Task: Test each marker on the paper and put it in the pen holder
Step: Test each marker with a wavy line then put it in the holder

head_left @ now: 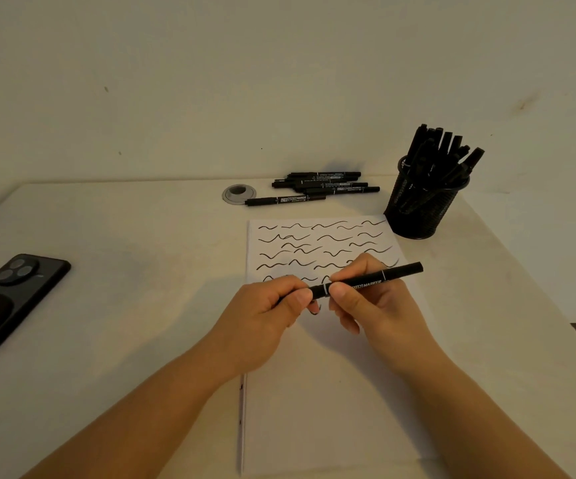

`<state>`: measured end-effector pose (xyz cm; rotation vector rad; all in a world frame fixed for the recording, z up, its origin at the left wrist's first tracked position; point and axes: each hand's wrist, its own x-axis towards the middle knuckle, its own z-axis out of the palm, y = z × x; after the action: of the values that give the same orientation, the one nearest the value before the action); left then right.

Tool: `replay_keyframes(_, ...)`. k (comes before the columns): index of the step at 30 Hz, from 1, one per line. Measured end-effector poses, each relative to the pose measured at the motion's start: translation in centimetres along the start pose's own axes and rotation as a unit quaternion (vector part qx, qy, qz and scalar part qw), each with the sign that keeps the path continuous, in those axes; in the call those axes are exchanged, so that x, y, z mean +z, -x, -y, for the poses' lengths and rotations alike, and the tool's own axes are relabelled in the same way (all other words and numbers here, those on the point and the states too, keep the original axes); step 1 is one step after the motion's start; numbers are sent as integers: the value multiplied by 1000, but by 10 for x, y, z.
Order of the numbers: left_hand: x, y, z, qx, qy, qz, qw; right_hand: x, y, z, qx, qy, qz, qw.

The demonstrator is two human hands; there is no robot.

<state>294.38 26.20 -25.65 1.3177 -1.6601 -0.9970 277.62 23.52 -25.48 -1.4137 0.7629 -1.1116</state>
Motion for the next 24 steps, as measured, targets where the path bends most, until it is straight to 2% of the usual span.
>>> replay_keyframes(2, -2, -3, 0, 2, -4, -22, 1000, 0, -1, 0, -6, 7, -21, 1000)
replay_keyframes(6, -11, -8, 1, -24, 53, -124, 991, -10, -4, 2, 15, -44, -82, 996)
replay_keyframes(8, -16, -10, 1, -29, 91, -166, 982, -15, -6, 3, 22, 8, -106, 994)
replay_keyframes(11, -21, -14, 0, -18, 104, -205, 973, -11, -7, 5, 12, 140, -87, 986)
replay_keyframes(13, -21, -17, -4, 2, 56, -200, 978, -4, -9, 9, -33, 250, -75, 965)
replay_keyframes(16, -18, -24, -15, 52, -49, -157, 985, 1, -18, 20, -154, 439, -58, 884)
replay_keyframes(19, -17, -37, -29, 100, -144, -134, 975, -1, -33, 30, -170, 532, -37, 829)
replay_keyframes(21, -17, -50, -38, 120, -162, -136, 970, -6, -44, 33, -160, 545, -38, 822)
replay_keyframes(24, -21, -74, -42, 125, -158, -152, 968, -22, -61, 44, -151, 508, -90, 843)
